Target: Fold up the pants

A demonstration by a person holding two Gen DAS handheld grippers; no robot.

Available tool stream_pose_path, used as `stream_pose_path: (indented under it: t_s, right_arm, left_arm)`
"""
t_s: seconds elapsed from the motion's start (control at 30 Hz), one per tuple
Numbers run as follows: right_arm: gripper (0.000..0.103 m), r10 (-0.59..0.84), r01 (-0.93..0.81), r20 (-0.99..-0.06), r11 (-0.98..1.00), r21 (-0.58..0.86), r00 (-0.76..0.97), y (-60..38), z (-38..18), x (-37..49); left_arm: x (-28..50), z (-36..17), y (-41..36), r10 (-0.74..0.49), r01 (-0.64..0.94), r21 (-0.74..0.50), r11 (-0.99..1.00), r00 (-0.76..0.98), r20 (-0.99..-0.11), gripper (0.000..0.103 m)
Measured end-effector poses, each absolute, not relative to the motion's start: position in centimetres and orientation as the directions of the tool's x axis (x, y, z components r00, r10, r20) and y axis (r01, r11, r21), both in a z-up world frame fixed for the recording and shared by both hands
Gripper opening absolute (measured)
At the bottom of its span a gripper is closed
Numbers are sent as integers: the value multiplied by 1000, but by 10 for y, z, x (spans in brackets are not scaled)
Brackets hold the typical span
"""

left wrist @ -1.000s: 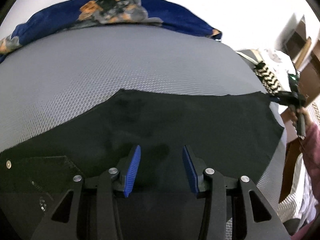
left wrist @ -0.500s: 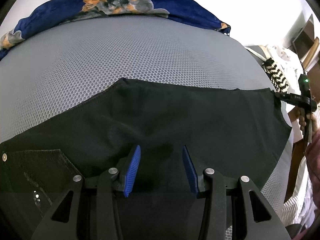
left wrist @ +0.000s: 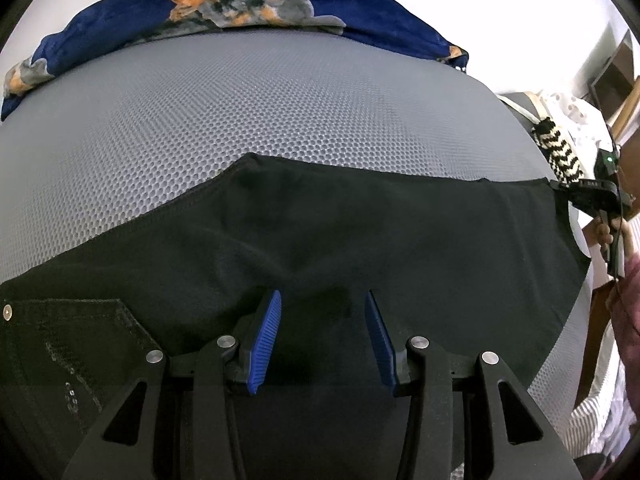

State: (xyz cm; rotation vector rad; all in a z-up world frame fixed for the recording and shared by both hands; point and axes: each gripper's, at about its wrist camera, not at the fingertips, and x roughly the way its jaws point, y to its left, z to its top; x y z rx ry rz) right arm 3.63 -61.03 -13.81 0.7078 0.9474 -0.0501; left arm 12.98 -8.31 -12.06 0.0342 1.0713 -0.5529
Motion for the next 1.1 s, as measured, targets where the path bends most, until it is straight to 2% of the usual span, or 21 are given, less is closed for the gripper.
stream_pose_path:
  t_s: [0.1,0.17,0.3,0.47,0.63,0.7,0.77,0.93,1.1]
  right_arm:
    - [1,202,345,-701,757,555,684,-610,-119,24]
    - [1,166,338,-697,781,525,698,-602,-109,24]
    - [1,103,386,-721,788,479,685,-598,-115,33]
    - [0,37,467,-784,785,407,620,-601,-148,42]
    - [0,27,484,-783,773,411,621,-603,-154,38]
    - [6,24,489,-797,779,394,604,-601,-150,38]
    - [26,-26,514,-803,781,355,596,-600,-138,33]
    - [28,-114,522,-766,794,313,633,-592,-96,-12]
    - [28,-131,525,-792,810,262,597,-567,-100,-57]
  left_arm:
    - [131,-118,-80,-414,432,-240,870,372,-831,45]
    - [132,-116,-78,-407,427,-230,875,390,-826,45]
    - [135,-117,-72,-400,418,-221,881,411,-819,45]
    - [139,-126,-67,-378,411,-197,890,425,-822,45]
    - [145,-128,-63,-391,414,-204,887,437,-810,45]
    - [149,-128,-62,-387,414,-199,888,442,-809,45]
    - [150,-125,-61,-385,407,-202,891,440,-811,45]
    - [135,-105,-61,-406,464,-167,870,482,-777,45]
    - [138,-104,-75,-438,518,-164,839,466,-768,45]
